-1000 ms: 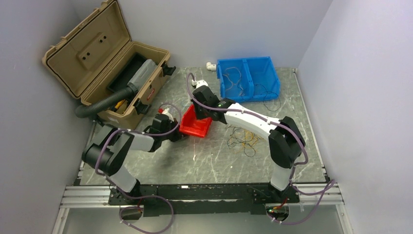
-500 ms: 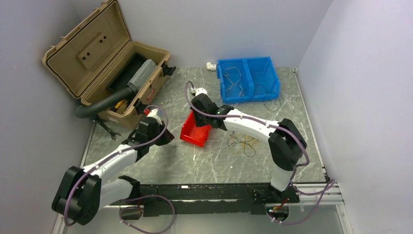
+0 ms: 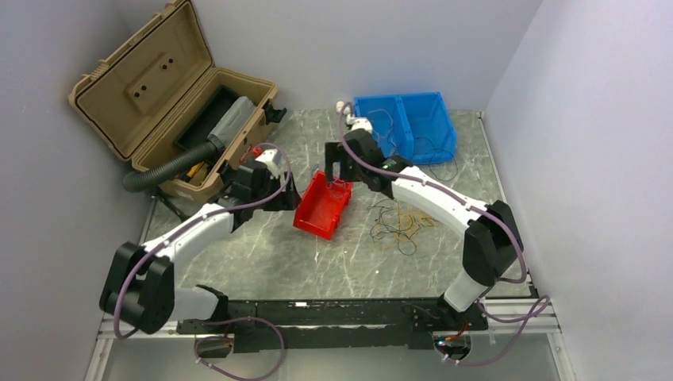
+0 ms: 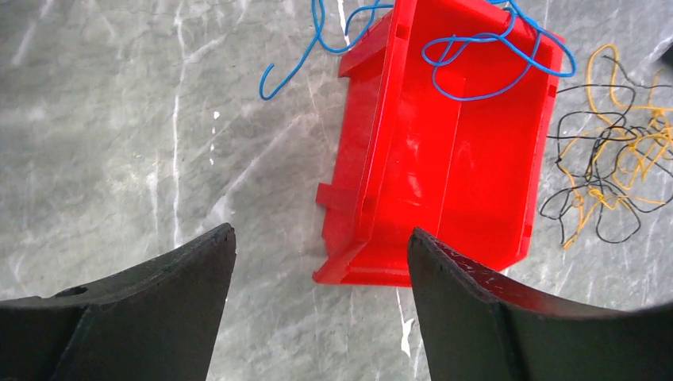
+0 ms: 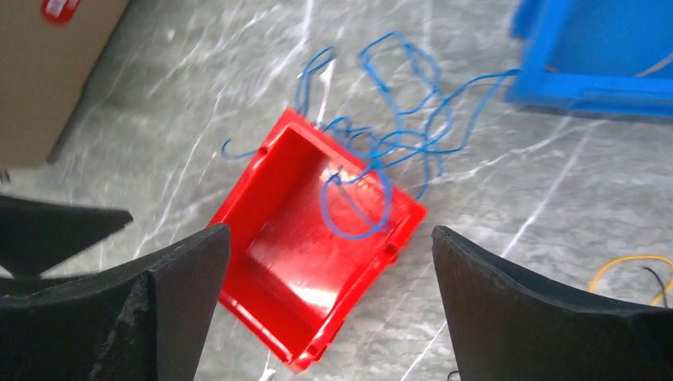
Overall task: Untangle the cables
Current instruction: Pick up the cable at the center of the board.
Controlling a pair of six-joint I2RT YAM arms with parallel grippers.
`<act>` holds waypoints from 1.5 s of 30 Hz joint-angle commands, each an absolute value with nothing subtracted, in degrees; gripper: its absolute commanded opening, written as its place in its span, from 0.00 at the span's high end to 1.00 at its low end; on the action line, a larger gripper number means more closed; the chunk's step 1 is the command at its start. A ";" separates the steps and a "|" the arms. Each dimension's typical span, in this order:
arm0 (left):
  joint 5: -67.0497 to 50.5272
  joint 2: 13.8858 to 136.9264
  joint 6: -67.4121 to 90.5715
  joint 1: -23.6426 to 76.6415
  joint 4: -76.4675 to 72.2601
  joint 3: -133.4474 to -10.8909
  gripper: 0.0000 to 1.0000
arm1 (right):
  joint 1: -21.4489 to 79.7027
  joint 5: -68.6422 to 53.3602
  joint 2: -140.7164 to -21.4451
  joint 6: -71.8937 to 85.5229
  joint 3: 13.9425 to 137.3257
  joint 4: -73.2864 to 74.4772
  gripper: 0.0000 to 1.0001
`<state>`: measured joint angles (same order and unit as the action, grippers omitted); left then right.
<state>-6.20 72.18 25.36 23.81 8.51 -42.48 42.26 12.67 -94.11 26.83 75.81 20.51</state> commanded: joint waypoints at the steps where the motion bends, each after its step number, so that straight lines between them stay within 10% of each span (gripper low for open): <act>1: -6.78 77.12 22.93 25.25 8.58 -46.47 0.16 | 36.32 11.40 -91.79 33.97 76.80 21.35 0.00; 12: -6.60 89.22 20.54 26.81 10.06 -55.47 0.15 | 29.21 10.26 -101.62 35.73 86.31 26.59 0.00; 26: -4.90 85.17 18.20 28.50 20.50 -55.74 0.86 | 28.84 3.81 -114.09 36.87 92.32 27.24 0.00; 39: -5.29 77.00 18.45 28.58 29.18 -52.26 0.77 | 29.80 -3.93 -117.01 37.75 89.12 21.36 0.00; 45: -5.36 74.68 18.99 28.62 32.36 -50.51 0.41 | 31.34 -4.90 -117.92 38.14 90.05 21.79 0.00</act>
